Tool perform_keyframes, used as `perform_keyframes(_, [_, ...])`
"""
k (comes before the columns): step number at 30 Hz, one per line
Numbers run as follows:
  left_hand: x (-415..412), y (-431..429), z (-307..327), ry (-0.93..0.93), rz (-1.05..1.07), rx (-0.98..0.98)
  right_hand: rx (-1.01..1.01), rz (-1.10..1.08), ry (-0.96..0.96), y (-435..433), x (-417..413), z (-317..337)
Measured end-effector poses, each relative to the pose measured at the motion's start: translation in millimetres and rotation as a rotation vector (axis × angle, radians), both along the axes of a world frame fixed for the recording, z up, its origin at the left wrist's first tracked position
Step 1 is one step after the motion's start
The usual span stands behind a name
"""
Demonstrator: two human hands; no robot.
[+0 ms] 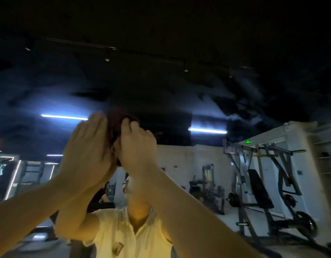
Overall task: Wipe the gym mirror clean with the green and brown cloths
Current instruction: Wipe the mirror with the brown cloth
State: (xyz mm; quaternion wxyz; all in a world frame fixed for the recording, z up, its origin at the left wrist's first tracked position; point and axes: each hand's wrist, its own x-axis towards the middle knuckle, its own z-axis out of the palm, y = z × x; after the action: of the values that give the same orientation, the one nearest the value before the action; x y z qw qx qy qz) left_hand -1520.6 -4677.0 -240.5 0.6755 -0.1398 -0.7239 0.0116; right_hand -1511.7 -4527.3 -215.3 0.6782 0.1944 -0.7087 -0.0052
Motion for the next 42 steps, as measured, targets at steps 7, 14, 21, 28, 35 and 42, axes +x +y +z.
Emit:
perform_keyframes(7, [-9.6,12.0,11.1,-0.015,0.089,0.148,-0.263,-0.12,0.018,173.6,-7.6,31.7])
perform_keyframes(14, [-20.9,28.1,7.8,-0.009,0.116,0.206,-0.817,-0.175,0.054,230.3,-8.3,35.9])
perform_keyframes(21, [-21.9,9.2,5.2,0.009,0.105,0.095,-0.322,-0.033,0.072,19.7,-10.1,45.3])
perform_keyframes(28, [-16.4,3.6,1.8,-0.001,0.104,0.043,-0.039,-0.078,0.025,81.6,-10.2,53.3])
perform_keyframes(35, [-10.9,-5.6,3.8,-0.031,0.03,-0.01,-0.614,-0.235,0.068,176.8,-8.6,42.3])
perform_keyframes(42, [5.3,-72.5,-30.8,-0.017,-0.037,-0.021,-0.371,-0.091,0.067,8.4,-13.3,24.7])
